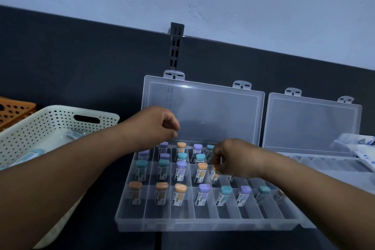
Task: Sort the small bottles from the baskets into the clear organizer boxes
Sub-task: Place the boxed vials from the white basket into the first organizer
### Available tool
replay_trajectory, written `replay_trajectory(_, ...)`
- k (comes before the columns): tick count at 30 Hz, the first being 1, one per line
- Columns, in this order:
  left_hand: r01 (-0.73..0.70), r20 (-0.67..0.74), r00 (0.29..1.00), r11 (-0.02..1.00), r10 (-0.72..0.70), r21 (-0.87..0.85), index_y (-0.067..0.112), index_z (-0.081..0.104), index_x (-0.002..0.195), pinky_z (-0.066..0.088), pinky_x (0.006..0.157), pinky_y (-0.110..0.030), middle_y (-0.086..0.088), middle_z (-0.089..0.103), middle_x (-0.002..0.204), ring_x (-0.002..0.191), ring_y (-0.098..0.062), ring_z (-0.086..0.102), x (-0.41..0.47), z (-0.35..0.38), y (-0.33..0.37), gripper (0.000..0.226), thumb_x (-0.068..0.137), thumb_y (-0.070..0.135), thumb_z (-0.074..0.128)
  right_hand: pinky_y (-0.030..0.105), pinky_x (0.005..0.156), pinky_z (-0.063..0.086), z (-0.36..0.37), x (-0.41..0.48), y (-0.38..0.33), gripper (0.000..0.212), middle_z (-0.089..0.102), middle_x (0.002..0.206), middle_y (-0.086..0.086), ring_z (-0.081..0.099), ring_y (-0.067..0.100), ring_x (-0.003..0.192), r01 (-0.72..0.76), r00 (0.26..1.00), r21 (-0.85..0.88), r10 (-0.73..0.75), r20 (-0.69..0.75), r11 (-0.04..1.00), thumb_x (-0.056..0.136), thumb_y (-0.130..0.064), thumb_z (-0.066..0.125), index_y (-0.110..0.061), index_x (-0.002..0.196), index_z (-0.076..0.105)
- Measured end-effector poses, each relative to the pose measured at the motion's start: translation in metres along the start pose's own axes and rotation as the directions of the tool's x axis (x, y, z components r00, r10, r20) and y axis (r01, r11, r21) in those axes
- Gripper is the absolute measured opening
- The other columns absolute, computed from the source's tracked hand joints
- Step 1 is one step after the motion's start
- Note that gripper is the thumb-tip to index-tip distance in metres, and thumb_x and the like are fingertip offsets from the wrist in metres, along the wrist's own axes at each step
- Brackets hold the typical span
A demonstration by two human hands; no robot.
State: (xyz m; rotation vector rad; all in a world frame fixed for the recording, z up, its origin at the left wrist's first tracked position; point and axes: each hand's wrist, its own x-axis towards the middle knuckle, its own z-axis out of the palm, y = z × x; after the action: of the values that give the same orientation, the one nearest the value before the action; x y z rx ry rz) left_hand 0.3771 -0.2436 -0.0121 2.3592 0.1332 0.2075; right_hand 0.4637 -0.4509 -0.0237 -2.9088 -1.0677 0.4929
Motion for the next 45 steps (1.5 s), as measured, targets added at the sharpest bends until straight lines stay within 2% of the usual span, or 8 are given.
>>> replay_trajectory(5, 0.011, -0.005, 1.0, 0.999, -0.011, 0.03, 0.029, 0.067, 0.085, 0.045, 0.063, -0.015, 0.015, 0.065, 0.081, 0.074, 0.002, 0.06, -0.002, -0.004, -0.006, 0.011, 0.083, 0.018, 0.071, 0.03, 0.078, 0.055, -0.015, -0.005, -0.006, 0.019, 0.065, 0.094, -0.006, 0.063, 0.015, 0.085, -0.03, 1.0, 0.0, 0.03, 0.001, 1.0, 0.085, -0.03, 0.07, -0.025, 0.103, 0.067)
replay_trajectory(10, 0.027, -0.058, 0.998, 0.99, -0.019, 0.14, 0.028, 0.067, 0.085, 0.052, 0.075, -0.023, 0.011, 0.066, 0.085, 0.08, -0.005, 0.063, -0.009, -0.021, -0.017, 0.011, 0.083, 0.018, 0.071, 0.027, 0.072, 0.045, -0.046, -0.005, -0.035, 0.016, 0.066, 0.096, -0.002, 0.059, 0.019, 0.086, 0.027, 0.968, -0.102, -0.052, -0.245, 0.994, 0.087, -0.036, 0.065, -0.026, 0.1, 0.063)
replay_trajectory(15, 0.058, -0.137, 0.991, 0.93, -0.008, 0.362, 0.025, 0.068, 0.102, 0.051, 0.082, -0.029, 0.009, 0.066, 0.096, 0.091, -0.011, 0.061, -0.027, -0.056, -0.038, 0.017, 0.085, 0.022, 0.067, 0.033, 0.087, 0.048, -0.058, 0.019, -0.091, 0.031, 0.06, 0.115, 0.006, 0.057, 0.028, 0.105, 0.161, 0.895, -0.221, -0.237, -0.377, 0.962, 0.09, -0.038, 0.059, -0.021, 0.116, 0.058)
replay_trajectory(21, 0.171, -0.195, 0.979, 0.763, -0.059, 0.623, 0.028, 0.057, 0.118, 0.046, 0.085, -0.033, 0.006, 0.057, 0.112, 0.104, -0.016, 0.054, -0.053, -0.109, -0.095, 0.031, 0.087, 0.03, 0.061, 0.041, 0.102, 0.042, -0.048, 0.057, -0.174, 0.042, 0.049, 0.135, 0.006, 0.046, 0.029, 0.125, 0.347, 0.851, -0.266, -0.421, -0.314, 0.899, 0.092, -0.032, 0.054, -0.018, 0.131, 0.051)
replay_trajectory(28, 0.304, -0.057, 0.937, 0.724, -0.345, 0.619, 0.022, 0.038, 0.143, 0.039, 0.102, -0.03, -0.002, 0.043, 0.145, 0.129, -0.02, 0.046, -0.066, -0.122, -0.148, 0.058, 0.09, 0.028, 0.059, 0.04, 0.096, 0.048, -0.019, 0.108, -0.241, 0.043, 0.052, 0.134, 0.007, 0.053, 0.028, 0.118, 0.419, 0.885, -0.293, -0.459, -0.081, 0.859, 0.094, -0.028, 0.053, -0.015, 0.135, 0.049)
replay_trajectory(34, 0.314, 0.101, 0.852, 0.656, -0.513, 0.686, 0.018, 0.051, 0.13, 0.047, 0.095, -0.036, -0.006, 0.059, 0.123, 0.106, -0.022, 0.058, -0.051, -0.108, -0.167, 0.042, 0.088, 0.015, 0.054, 0.028, 0.074, 0.044, 0.002, 0.15, -0.28, 0.037, 0.064, 0.112, 0.005, 0.06, 0.025, 0.101, 0.357, 0.931, -0.271, -0.365, 0.02, 0.894, 0.097, -0.037, 0.046, -0.012, 0.12, 0.062)
replay_trajectory(37, 0.25, 0.154, 0.827, 0.598, -0.541, 0.761, 0.011, 0.044, 0.135, 0.044, 0.096, -0.034, -0.011, 0.054, 0.13, 0.115, -0.026, 0.055, -0.052, -0.106, -0.16, 0.043, 0.093, 0.014, 0.052, 0.027, 0.067, 0.038, 0.013, 0.168, -0.292, 0.035, 0.06, 0.089, 0.003, 0.057, 0.021, 0.081, 0.322, 0.942, -0.301, -0.336, 0.005, 0.897, 0.096, -0.039, 0.049, -0.01, 0.107, 0.065)
replay_trajectory(45, 0.243, 0.122, 0.85, 0.586, -0.513, 0.773, 0.01, 0.05, 0.131, 0.044, 0.093, -0.032, -0.009, 0.056, 0.125, 0.112, -0.024, 0.055, -0.061, -0.115, -0.162, 0.038, 0.093, 0.01, 0.051, 0.025, 0.056, 0.038, 0.016, 0.181, -0.296, 0.014, 0.054, 0.073, 0.002, 0.052, 0.018, 0.067, 0.305, 0.941, -0.336, -0.337, -0.04, 0.891, 0.094, -0.027, 0.053, -0.014, 0.093, 0.058)
